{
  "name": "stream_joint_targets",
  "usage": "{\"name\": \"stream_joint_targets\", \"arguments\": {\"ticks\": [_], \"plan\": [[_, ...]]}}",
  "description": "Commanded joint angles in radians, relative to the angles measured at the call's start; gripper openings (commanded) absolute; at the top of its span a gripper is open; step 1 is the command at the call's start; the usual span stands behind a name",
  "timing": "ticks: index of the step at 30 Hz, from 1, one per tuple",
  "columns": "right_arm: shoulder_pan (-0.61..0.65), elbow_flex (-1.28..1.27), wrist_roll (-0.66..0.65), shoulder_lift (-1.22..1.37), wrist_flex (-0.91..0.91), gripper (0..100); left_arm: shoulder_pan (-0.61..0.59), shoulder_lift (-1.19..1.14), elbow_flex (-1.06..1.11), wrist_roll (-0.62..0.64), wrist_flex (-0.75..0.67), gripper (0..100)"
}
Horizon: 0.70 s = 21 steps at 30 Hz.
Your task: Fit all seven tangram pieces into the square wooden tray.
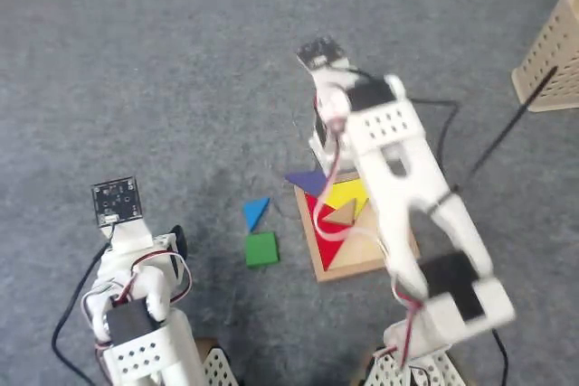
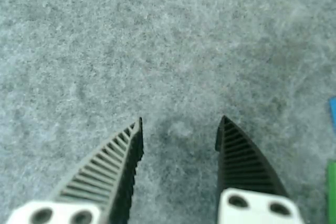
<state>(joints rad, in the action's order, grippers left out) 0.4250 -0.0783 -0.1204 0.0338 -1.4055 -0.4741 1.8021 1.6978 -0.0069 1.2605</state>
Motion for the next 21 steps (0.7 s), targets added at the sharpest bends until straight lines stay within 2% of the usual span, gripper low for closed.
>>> {"name": "stream_joint_targets", "arguments": {"ticks": [1, 5, 8, 11, 15, 18, 21], "plan": [[0.012, -0.42, -0.048, -0.266, 0.321, 0.7, -0.005, 0.02, -0.013, -0.006, 0.003, 22], [0.018, -0.646, -0.141, -0.351, 0.573, 0.7, -0.005, 0.02, -0.013, -0.006, 0.003, 22], [0.019, -0.687, -0.192, -0.371, 0.645, 0.7, -0.005, 0.02, -0.013, -0.006, 0.003, 22], [0.019, -0.651, -0.19, -0.343, 0.611, 1.0, -0.005, 0.02, -0.013, -0.006, 0.003, 22], [0.038, -0.621, -0.19, -0.291, 0.524, 9.5, -0.005, 0.02, -0.013, -0.006, 0.003, 22], [0.084, -0.621, -0.19, -0.283, 0.49, 14.0, -0.005, 0.02, -0.013, -0.006, 0.003, 22], [0.162, -0.618, -0.189, -0.285, 0.47, 14.0, -0.005, 0.02, -0.013, -0.006, 0.003, 22]]}}
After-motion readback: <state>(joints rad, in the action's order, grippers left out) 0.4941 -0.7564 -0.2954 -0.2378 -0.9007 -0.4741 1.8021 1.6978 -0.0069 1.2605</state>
